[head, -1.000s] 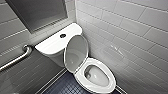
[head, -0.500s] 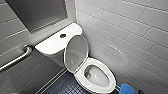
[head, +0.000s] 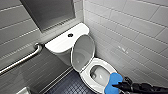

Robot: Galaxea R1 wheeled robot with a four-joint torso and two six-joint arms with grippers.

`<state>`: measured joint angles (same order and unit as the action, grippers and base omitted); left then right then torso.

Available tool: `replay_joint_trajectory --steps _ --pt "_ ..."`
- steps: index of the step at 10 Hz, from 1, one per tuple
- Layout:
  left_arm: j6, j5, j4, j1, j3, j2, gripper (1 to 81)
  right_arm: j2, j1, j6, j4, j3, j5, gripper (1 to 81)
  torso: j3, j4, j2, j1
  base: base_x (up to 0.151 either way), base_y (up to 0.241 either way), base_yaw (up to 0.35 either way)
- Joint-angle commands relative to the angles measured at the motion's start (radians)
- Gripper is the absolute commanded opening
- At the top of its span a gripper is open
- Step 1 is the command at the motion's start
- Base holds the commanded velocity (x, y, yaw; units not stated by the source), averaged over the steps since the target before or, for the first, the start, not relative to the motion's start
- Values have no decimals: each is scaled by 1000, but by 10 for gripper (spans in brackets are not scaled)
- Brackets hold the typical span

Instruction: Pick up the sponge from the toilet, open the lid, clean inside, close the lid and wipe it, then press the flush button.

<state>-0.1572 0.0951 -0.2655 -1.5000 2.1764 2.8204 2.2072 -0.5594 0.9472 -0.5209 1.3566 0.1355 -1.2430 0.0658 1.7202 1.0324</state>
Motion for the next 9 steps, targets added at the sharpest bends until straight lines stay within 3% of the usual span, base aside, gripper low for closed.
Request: replay_joint_trajectory --steps 1,2,4,8,9 --pt "4 -75 -6 -33 -18 -2 811 19 138 5 -1 2 73 10 0 71 0 0 0 0 0" --pt "4 -75 -6 -33 -18 -2 811 59 172 8 12 24 90 10 0 25 0 0 0 0 0" --pt "4 -75 -6 -33 -18 -2 811 165 239 15 62 116 122 10 0 73 0 0 0 0 0" --pt "2 -77 -4 -33 -16 -4 811 425 305 14 214 385 105 10 0 77 0 0 0 0 0" --pt "2 -77 -3 -33 -16 -2 811 484 307 15 214 441 92 10 0 77 0 0 0 0 0"
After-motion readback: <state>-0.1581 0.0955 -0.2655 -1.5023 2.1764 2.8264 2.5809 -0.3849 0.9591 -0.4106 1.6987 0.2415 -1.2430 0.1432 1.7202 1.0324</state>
